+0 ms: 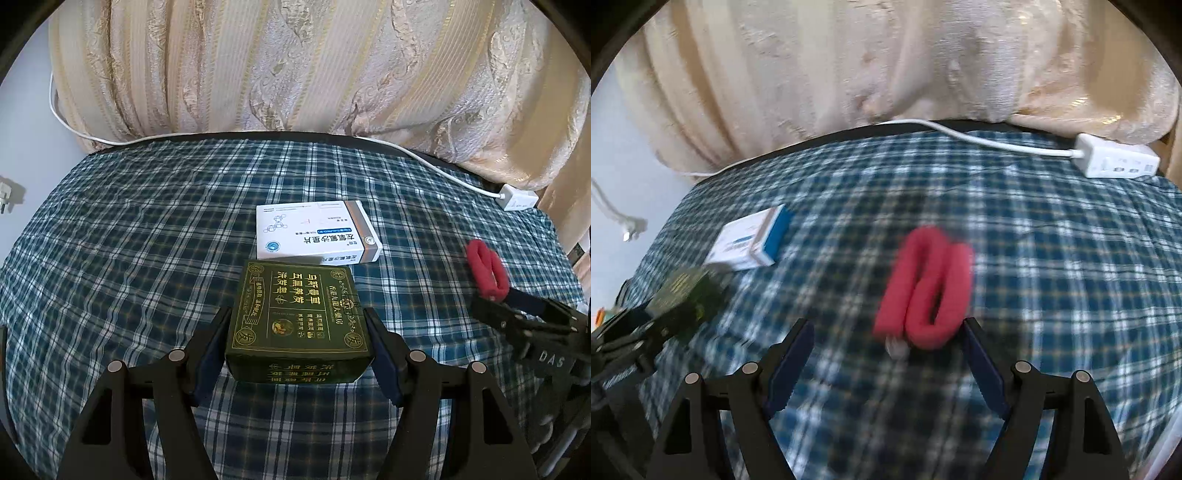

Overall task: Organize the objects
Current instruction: 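Grasp the pink foam curler with the right gripper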

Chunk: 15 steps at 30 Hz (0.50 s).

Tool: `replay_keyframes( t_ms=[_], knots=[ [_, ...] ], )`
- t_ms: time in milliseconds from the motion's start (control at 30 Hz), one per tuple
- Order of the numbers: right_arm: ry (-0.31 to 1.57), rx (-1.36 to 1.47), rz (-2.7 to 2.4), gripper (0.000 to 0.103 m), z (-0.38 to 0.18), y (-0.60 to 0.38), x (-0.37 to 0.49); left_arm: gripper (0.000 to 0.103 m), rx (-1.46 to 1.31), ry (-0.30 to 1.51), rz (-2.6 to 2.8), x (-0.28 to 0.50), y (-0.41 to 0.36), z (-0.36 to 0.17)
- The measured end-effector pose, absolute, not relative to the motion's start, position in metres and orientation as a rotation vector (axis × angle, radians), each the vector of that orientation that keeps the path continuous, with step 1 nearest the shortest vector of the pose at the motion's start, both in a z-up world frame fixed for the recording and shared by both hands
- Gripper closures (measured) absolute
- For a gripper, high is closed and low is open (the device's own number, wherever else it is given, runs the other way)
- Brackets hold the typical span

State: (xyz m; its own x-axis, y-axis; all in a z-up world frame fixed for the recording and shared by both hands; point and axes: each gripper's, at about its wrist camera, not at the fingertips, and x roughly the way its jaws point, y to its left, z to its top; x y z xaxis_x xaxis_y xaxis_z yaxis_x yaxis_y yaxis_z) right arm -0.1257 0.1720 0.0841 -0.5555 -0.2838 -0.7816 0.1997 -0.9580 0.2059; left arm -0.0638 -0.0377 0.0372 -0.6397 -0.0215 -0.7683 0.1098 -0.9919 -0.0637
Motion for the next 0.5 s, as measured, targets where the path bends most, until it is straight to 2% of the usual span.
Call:
replay_keyframes(
  t_ms=[300,500],
  knots=[
    [-0.246,1.341,-2.655,0.019,0.081,0.192,-0.142,0.034,1.304,0.163,-2.786,-0.062,-0.038,0.038],
    [-0.228,1.352,-2.706,0.019,0.081,0.182,-0.155,0.034,1.308,0.162,-2.786,-0.063,-0.037,0.037]
  ],
)
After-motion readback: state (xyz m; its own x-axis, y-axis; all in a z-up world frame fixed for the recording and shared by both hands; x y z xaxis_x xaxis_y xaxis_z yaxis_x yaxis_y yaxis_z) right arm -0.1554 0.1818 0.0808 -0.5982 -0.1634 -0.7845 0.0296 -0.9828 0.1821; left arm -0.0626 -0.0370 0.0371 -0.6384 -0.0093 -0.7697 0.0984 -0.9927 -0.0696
